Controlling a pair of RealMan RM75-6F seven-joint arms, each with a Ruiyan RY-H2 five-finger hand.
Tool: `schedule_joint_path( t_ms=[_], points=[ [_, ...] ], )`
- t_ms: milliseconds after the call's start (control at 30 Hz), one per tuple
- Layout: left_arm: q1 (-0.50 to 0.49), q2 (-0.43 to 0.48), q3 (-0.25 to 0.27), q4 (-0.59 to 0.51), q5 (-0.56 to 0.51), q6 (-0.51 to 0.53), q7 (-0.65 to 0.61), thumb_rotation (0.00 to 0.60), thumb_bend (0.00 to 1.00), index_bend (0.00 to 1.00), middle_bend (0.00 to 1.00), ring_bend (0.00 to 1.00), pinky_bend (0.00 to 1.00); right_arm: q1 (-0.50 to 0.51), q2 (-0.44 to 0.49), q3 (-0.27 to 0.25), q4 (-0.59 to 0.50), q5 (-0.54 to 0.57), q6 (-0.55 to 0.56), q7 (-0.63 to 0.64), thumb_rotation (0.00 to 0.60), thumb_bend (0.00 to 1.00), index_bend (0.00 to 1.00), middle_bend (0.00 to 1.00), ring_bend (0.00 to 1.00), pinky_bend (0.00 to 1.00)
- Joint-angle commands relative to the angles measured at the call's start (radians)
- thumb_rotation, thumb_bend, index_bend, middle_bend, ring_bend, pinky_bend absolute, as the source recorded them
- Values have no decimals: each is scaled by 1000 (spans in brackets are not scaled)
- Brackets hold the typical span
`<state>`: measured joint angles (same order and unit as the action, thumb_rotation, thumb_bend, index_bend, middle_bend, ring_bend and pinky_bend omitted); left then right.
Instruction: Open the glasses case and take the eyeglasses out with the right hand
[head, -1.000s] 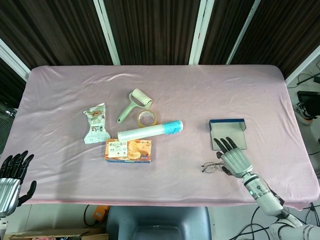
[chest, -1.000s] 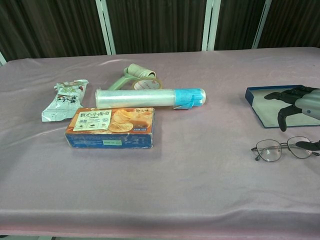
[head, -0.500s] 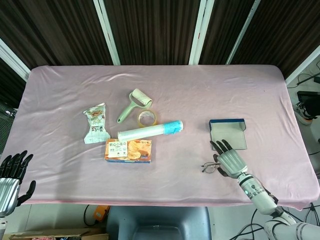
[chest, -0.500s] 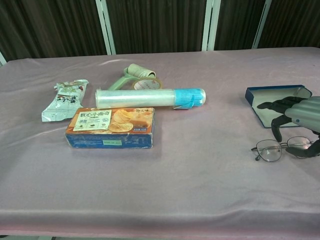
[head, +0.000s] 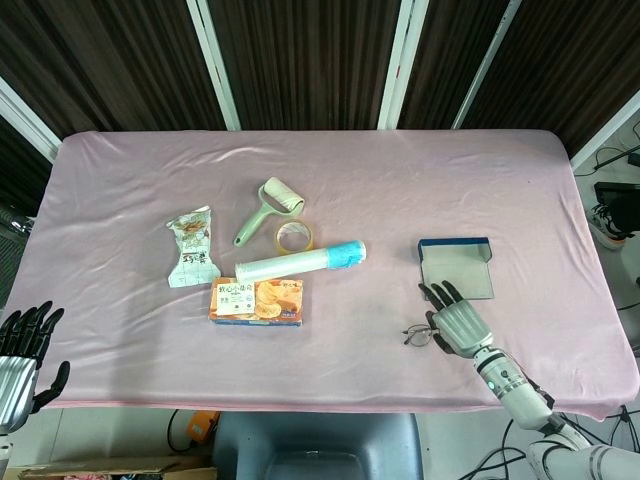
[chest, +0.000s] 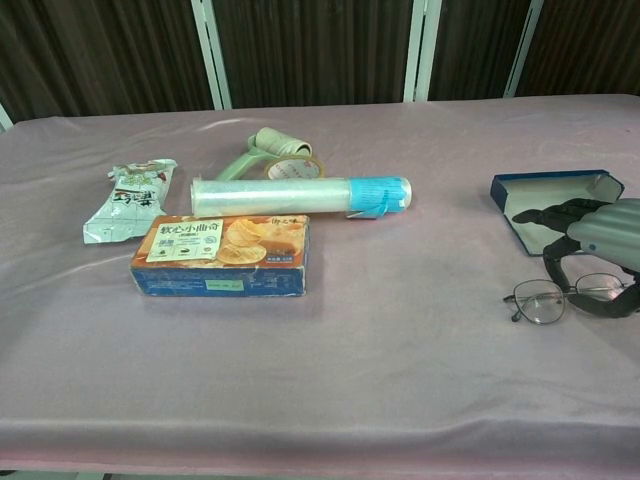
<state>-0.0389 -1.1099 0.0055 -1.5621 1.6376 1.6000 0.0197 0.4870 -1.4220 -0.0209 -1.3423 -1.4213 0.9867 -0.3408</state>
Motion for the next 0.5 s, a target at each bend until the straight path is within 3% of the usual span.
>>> schedule_joint_path(
  t_ms=[33,500],
  points=[
    [1,0,0,0,0,1,0,600,416,0,0,0,0,0,-2,0,2,2,-2,-1,600,557,670,36,0,0],
    [3,1,0,2,2,5,-5,600,415,0,0,0,0,0,-4,1,-3,-3,1,3,600,674,714,55,0,0]
  ],
)
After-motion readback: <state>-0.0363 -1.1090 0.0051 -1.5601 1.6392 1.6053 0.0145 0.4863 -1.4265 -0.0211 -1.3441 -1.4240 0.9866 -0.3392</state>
